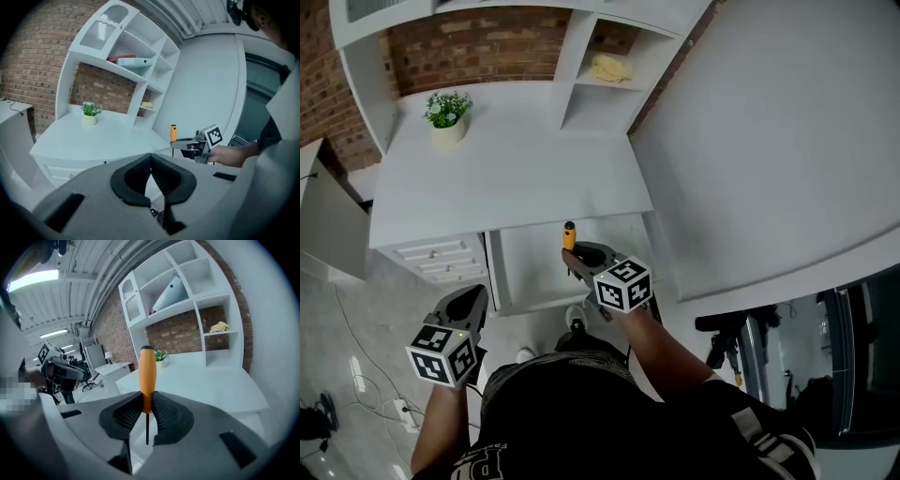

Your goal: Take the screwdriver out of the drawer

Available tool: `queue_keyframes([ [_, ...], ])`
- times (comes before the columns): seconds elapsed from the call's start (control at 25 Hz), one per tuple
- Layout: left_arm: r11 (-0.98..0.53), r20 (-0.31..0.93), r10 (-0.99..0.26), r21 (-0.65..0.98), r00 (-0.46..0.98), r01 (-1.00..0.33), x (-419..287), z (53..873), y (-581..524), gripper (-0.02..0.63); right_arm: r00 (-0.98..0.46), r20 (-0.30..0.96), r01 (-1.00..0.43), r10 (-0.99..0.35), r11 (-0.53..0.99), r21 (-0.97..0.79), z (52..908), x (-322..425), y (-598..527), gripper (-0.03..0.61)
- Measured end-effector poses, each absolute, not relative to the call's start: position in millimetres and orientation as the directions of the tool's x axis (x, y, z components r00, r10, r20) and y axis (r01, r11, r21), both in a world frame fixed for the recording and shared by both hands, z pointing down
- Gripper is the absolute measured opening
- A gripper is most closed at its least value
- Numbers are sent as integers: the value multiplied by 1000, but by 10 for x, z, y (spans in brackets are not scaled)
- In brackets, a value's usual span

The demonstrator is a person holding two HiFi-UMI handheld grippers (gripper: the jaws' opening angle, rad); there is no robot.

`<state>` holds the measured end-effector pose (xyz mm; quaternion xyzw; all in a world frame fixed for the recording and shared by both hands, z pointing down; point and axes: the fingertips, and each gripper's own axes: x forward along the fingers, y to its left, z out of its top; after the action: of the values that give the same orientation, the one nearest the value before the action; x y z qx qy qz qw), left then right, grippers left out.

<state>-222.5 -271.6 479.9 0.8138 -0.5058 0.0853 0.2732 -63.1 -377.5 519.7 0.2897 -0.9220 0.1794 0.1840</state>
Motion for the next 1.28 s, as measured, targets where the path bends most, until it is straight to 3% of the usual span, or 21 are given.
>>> queue_keyframes([
  [0.48,-509,326,-724,344,608,-789,-1804,4426,-2639,15,-754,283,-656,-593,703,-274,4511,-394,-3311,67],
  [0.92,-507,271,-757,330,595,-796,-1501,4145,-2475,15,-811,126,-575,-572,738,-353,3899,-184,-3016,67],
  [1.28,-474,246,-792,329,559,-817,-803,3990,-2176,15,-844,61,-520,-533,783,-341,3571,480,-2682,67],
])
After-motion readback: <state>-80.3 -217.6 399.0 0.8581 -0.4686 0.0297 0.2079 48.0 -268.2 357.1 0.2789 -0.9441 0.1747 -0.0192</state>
